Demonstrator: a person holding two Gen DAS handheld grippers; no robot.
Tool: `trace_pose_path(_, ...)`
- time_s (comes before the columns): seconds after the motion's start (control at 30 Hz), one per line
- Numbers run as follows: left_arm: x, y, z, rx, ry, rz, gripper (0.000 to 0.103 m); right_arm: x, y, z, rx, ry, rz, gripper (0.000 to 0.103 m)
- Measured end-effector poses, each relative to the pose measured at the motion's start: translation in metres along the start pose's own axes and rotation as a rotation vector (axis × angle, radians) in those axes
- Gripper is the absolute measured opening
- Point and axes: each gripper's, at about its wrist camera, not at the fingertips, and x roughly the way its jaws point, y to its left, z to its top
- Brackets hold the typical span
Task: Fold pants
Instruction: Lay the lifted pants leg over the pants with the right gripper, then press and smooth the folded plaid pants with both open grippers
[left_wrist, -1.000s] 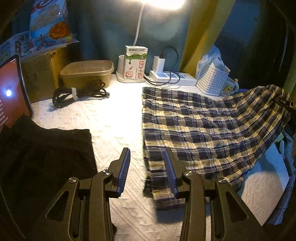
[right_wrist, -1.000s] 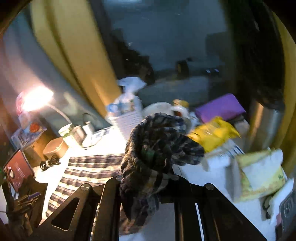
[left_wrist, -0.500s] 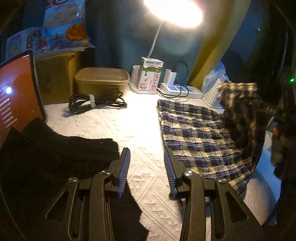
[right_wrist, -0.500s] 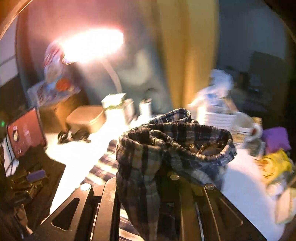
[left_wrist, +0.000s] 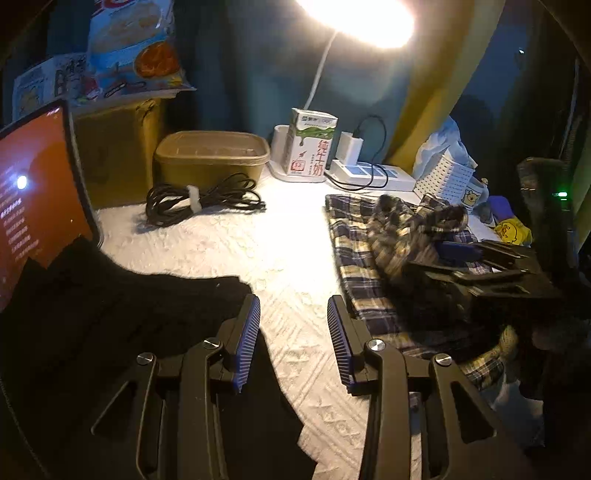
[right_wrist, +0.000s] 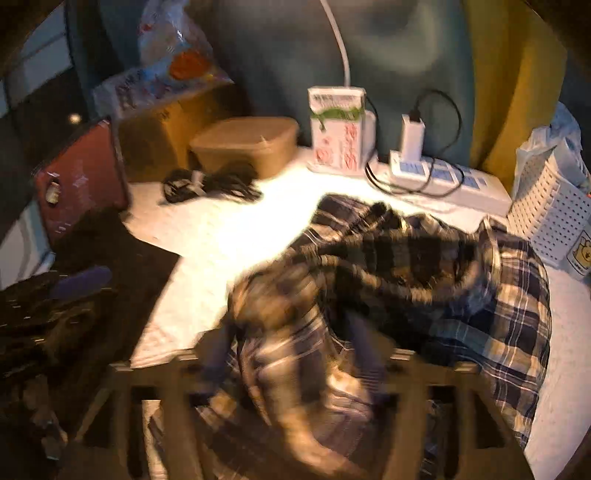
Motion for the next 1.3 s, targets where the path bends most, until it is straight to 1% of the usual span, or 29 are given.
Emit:
trace_pose_path(0.07,0.002,-0.008,0.007,0.020,-0.003,-0.002,0.038,-0.010,-0.002,-0.001,0.001,-0.017,0.028,0.081)
trace_pose_path(0.13,0.003,-0.017,0.015,0.043,-0.010,-0.005,0.038,-0.019,-0.005,-0.002,0.000,-0.033,0.028,0.082)
trace_pose_path(0.23,0.008,-0.033,0.028,0.087,-0.014,-0.013,0.038,-0.039,-0.021,-0.006,0.030,-0.068,0.040,0.082)
trace_pose_path(0.3,0.015,-0.045,0.036,0.121,-0.010,-0.020,0.038,-0.053,-0.039,-0.010,0.061,-0.095,0.023,0.082)
trace_pose_path(0.4,0.028,-0.069,0.047,0.177,0.000,-0.051,0.038,-0.066,-0.071,-0.019,0.113,-0.119,-0.019,0.082)
trace_pose_path(0.47,0.039,-0.087,0.054,0.226,0.012,-0.089,0.038,-0.070,-0.095,-0.026,0.158,-0.123,-0.050,0.082)
trace_pose_path(0.57,0.058,-0.109,0.063,0.292,0.028,-0.114,0.038,-0.074,-0.125,-0.036,0.216,-0.130,-0.081,0.082)
trace_pose_path(0.67,0.078,-0.125,0.071,0.325,0.049,-0.136,0.038,-0.075,-0.148,-0.043,0.233,-0.140,-0.107,0.081)
trace_pose_path(0.7,0.084,-0.128,0.073,0.339,0.052,-0.136,0.038,-0.074,-0.154,-0.043,0.234,-0.142,-0.111,0.076)
trace_pose_path(0.73,0.094,-0.131,0.077,0.359,0.057,-0.110,0.038,-0.072,-0.160,-0.042,0.233,-0.141,-0.112,0.068)
trace_pose_path(0.8,0.108,-0.129,0.082,0.360,0.063,-0.061,0.038,-0.068,-0.165,-0.041,0.225,-0.134,-0.109,0.060)
trace_pose_path(0.83,0.116,-0.123,0.085,0.339,0.070,-0.041,0.038,-0.065,-0.166,-0.038,0.217,-0.132,-0.103,0.055)
trace_pose_path(0.9,0.133,-0.105,0.091,0.279,0.095,-0.003,0.038,-0.058,-0.167,-0.032,0.190,-0.128,-0.085,0.051)
trace_pose_path(0.93,0.139,-0.096,0.091,0.256,0.105,0.009,0.038,-0.054,-0.166,-0.028,0.174,-0.124,-0.078,0.051)
trace_pose_path(0.97,0.144,-0.089,0.091,0.241,0.118,0.018,0.040,-0.049,-0.165,-0.024,0.153,-0.120,-0.072,0.051)
trace_pose_path(1.07,0.161,-0.072,0.085,0.232,0.145,0.052,0.056,-0.032,-0.165,-0.015,0.104,-0.098,-0.078,0.047)
trace_pose_path(1.1,0.163,-0.067,0.084,0.225,0.147,0.046,0.058,-0.024,-0.167,-0.013,0.091,-0.080,-0.093,0.045)
trace_pose_path(1.2,0.162,-0.058,0.088,0.201,0.144,0.012,0.061,-0.007,-0.172,-0.011,0.072,-0.041,-0.117,0.044)
trace_pose_path(1.23,0.161,-0.055,0.090,0.194,0.143,0.001,0.061,-0.002,-0.174,-0.012,0.066,-0.027,-0.123,0.043)
trace_pose_path(1.3,0.156,-0.050,0.096,0.167,0.141,-0.026,0.062,-0.003,-0.176,-0.012,0.066,-0.028,-0.126,0.042)
